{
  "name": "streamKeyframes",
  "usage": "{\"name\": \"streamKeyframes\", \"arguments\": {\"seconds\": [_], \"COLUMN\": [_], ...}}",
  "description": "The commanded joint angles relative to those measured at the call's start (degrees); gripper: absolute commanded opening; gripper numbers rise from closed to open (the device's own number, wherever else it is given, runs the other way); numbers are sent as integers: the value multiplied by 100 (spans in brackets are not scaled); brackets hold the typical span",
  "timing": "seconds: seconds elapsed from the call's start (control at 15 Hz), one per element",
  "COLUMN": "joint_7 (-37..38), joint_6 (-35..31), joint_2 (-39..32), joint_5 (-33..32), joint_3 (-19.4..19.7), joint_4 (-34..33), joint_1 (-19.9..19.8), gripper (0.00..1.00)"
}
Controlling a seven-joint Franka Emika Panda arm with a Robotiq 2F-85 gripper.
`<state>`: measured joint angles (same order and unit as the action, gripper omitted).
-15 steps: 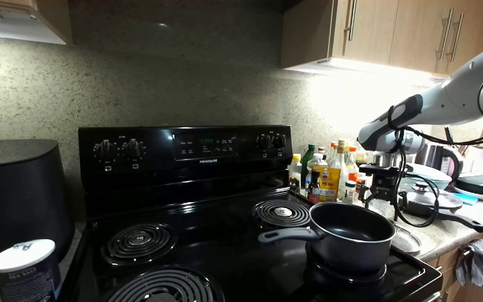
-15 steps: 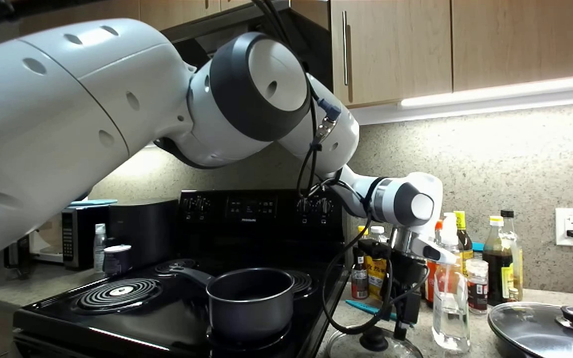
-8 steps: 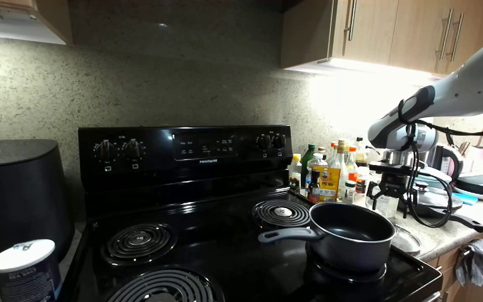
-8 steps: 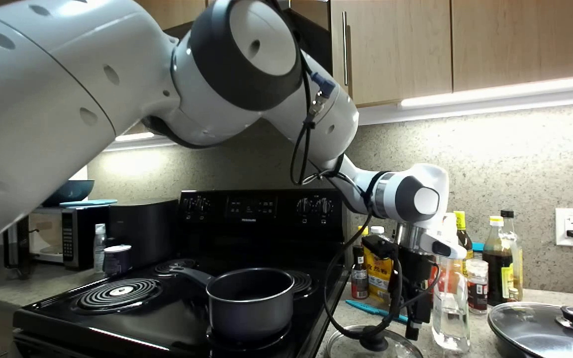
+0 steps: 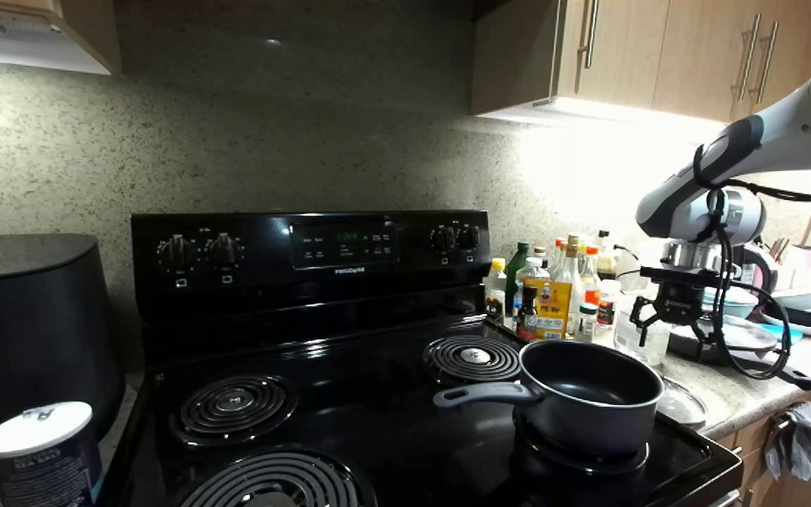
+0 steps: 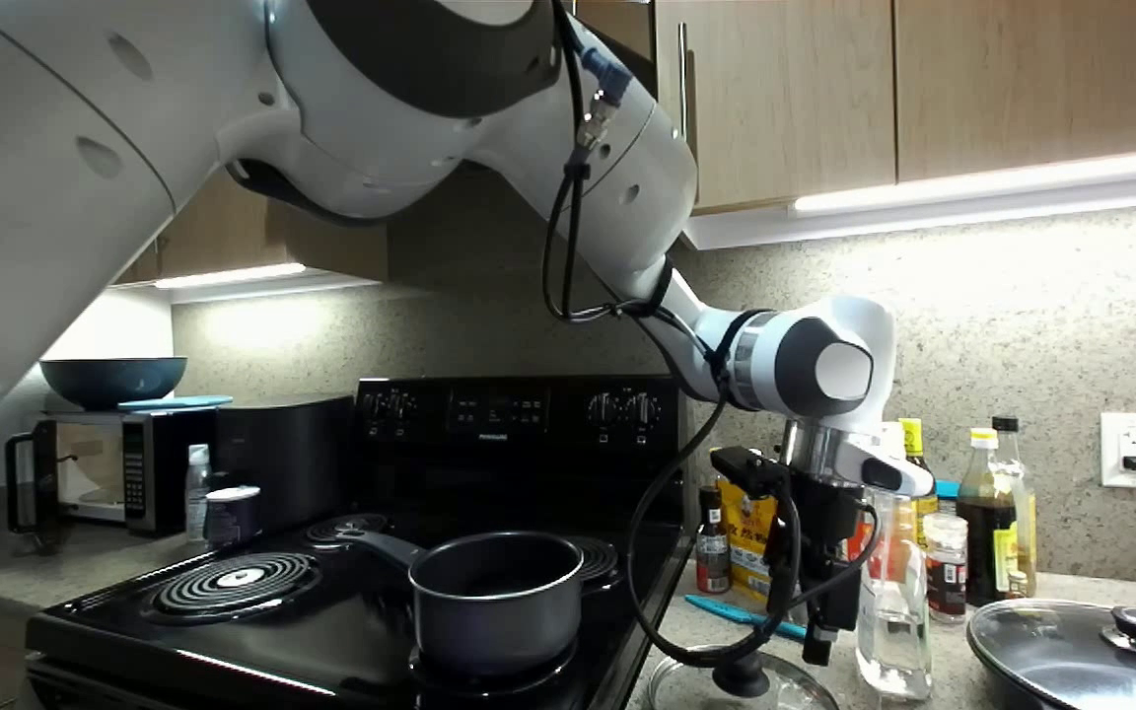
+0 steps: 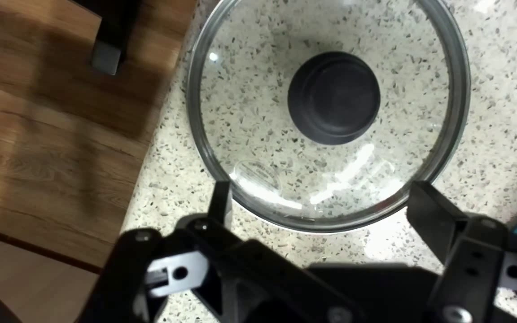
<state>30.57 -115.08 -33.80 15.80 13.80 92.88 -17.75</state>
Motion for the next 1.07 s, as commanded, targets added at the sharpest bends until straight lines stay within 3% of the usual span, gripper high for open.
{"name": "streamKeyframes", "arguments": {"seconds": [0.0,0.53,1.0], "joint_7": [-47,55,28], "joint_6": [-55,18,32], "joint_2": [-93,-340,-410], "joint_5": [-293,-952,-1079], "joint_3": [71,83,83], "joint_4": [24,36,2], "joint_1": [227,711,805], "gripper": [100,100,100]}}
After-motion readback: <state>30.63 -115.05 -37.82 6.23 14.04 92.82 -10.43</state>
